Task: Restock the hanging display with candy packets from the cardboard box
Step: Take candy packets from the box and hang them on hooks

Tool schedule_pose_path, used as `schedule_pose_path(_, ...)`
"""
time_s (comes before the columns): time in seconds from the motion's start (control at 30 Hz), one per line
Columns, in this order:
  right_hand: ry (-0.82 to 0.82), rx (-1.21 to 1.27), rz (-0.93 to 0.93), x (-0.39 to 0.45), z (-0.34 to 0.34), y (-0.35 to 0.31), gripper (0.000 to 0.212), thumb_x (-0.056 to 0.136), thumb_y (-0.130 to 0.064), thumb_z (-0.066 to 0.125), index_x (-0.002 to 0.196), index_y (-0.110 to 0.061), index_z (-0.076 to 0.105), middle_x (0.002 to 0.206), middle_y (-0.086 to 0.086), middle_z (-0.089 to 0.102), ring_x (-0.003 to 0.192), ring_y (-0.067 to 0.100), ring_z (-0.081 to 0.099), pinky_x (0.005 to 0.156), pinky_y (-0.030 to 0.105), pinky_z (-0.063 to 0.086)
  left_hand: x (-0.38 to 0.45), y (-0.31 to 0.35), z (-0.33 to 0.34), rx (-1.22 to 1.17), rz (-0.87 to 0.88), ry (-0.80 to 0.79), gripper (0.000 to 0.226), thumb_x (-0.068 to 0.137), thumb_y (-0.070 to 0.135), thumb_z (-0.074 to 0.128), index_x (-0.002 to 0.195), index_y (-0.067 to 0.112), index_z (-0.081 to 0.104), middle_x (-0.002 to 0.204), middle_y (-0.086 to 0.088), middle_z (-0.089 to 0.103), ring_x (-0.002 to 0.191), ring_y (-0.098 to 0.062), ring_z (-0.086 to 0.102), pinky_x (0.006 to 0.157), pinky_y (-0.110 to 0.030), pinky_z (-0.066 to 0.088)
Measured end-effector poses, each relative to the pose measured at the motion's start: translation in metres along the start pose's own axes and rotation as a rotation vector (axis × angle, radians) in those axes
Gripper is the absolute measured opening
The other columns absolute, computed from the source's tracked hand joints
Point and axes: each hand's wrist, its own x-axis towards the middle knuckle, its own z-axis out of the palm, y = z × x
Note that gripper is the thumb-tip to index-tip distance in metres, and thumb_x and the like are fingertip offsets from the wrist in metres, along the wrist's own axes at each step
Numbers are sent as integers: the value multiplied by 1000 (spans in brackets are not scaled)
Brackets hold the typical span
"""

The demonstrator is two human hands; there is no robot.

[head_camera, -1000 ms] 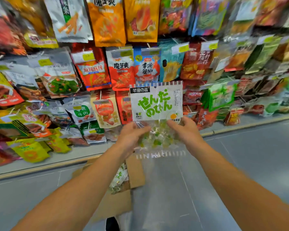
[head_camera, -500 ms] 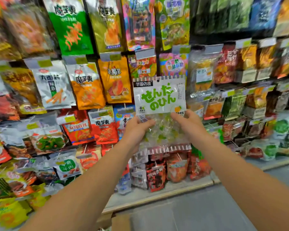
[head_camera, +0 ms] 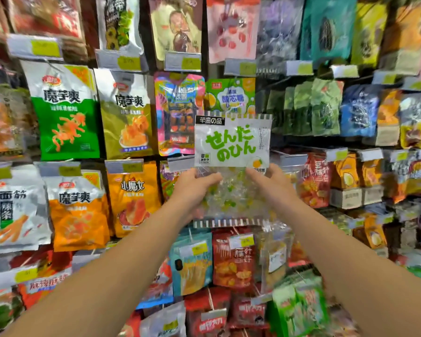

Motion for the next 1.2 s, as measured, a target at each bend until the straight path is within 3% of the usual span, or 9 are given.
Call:
schedule_pose_path(0.07,7,3,-7,26,-9,2,39,86,-51,65,114,-26,55,115,-2,61,102,20,62,91,46,53,20,8,11,17,33,-5,21,76,35,79,93,23,73,93,1,76,90,-22,72,86,-49,57)
schedule_pose_path(0.17,26,-7,-69,67,-22,3,26,86,-44,68,102,-28,55,106,0,64,95,18,64,87,47,56,50,20,30,72,72,32,25,76,42,76,89,22,72,93,-2,75,92,-25,70,86,-47,56)
schedule_pose_path(0.3,42,-62,-117,115,-48,5,44,86,-41,71,118,-18,51,106,-3,58,102,21,60,89,44,53,81,27,58,157,132,60,20,89,32,68,77,17,64,81,-1,68,78,-22,63,63,-28,43)
schedule_pose_path(0.6,106,-153,-252,235,-129,6,54,88,-42,66,130,-14,46,120,3,55,106,21,55,89,38,47,158,23,138,184,145,92,18,87,30,70,75,16,68,77,-1,70,74,-18,61,72,-33,46)
schedule_pose_path(0.7,141,-118,-318,275,-154,-7,61,91,-39,65,139,-14,37,124,4,51,106,22,52,86,36,42,175,28,165,226,155,117,17,88,28,68,78,14,71,78,-1,72,72,-17,60,63,-27,44)
schedule_pose_path(0.8,168,-115,-385,306,-174,-26,71,92,-37,64,149,-17,27,141,5,46,124,26,49,94,31,38,182,33,183,271,115,171,25,87,31,69,68,14,68,65,0,65,59,-19,55,52,-24,41)
schedule_pose_path(0.9,134,-191,-450,328,-187,-43,81,92,-34,65,154,-17,16,149,5,40,129,27,46,94,33,39,188,39,195,303,110,209,26,84,35,72,75,10,70,75,-10,72,62,-21,58,57,-28,42)
schedule_pose_path(1.07,68,-227,-513,348,-196,-63,76,92,-29,64,152,-17,19,125,6,48,92,21,55,72,34,41,193,51,213,343,101,229,25,90,33,67,79,10,69,81,-10,72,59,-18,57,52,-23,39)
schedule_pose_path(1.2,76,-172,-550,358,-204,-69,61,89,-25,66,141,-17,36,114,4,49,96,23,56,74,36,46,203,57,222,275,144,243,25,89,23,69,65,16,64,65,-1,66,54,-15,56,49,-22,37)
